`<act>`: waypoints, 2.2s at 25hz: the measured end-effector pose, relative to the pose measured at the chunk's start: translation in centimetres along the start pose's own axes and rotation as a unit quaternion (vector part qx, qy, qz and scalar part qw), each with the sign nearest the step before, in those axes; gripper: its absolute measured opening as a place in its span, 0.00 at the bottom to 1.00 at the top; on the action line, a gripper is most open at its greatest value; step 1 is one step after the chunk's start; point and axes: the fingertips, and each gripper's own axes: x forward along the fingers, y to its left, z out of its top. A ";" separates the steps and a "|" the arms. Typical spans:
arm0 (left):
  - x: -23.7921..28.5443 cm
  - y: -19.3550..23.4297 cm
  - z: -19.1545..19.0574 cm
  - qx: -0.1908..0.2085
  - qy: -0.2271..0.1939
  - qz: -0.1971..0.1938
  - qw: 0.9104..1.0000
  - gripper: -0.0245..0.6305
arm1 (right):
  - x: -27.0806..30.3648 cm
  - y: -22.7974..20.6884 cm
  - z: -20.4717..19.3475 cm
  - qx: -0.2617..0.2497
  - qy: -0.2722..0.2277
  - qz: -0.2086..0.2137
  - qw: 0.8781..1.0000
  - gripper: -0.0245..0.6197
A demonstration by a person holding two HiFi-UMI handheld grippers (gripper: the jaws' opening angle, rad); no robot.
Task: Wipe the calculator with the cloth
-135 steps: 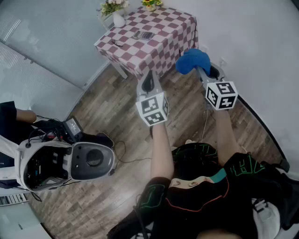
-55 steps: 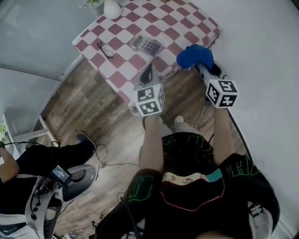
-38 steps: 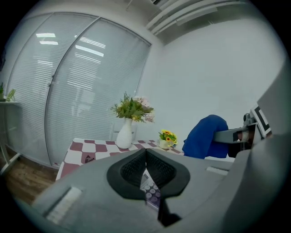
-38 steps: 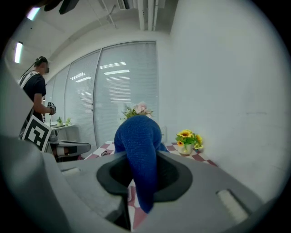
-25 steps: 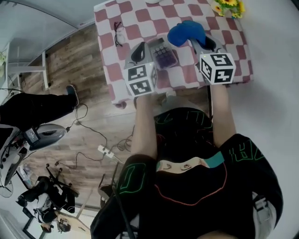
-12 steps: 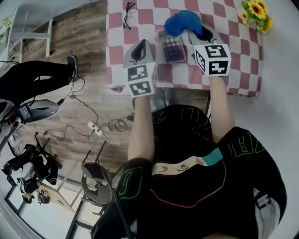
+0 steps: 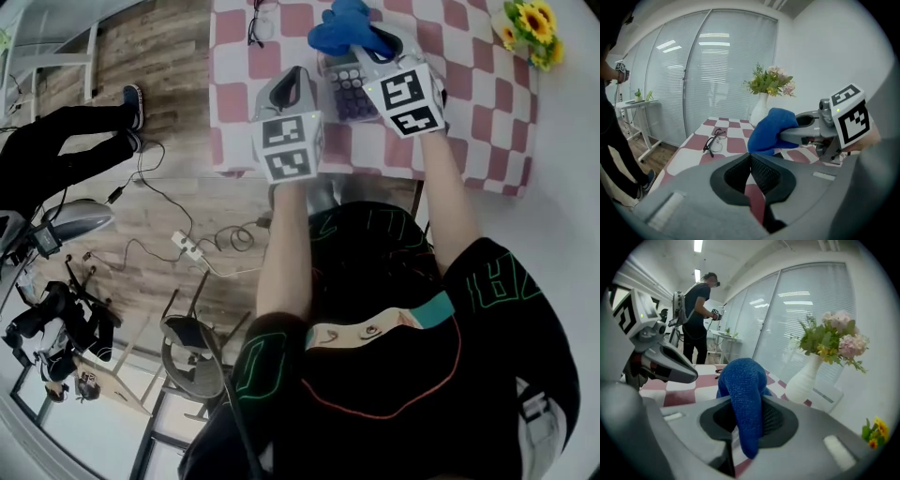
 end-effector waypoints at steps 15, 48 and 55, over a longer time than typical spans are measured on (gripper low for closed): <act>-0.7 -1.9 -0.8 -0.001 0.015 -0.007 1.000 0.05 | -0.1 6.4 -3.3 -0.057 0.008 0.122 0.991 0.19; -3.7 -2.1 -2.0 -0.025 0.003 0.003 1.000 0.05 | -5.4 10.4 -4.8 -0.078 0.032 0.186 0.979 0.19; -5.2 -3.0 -2.9 -0.019 -0.010 0.001 1.000 0.05 | -8.2 12.8 -6.2 -0.059 0.034 0.208 0.976 0.19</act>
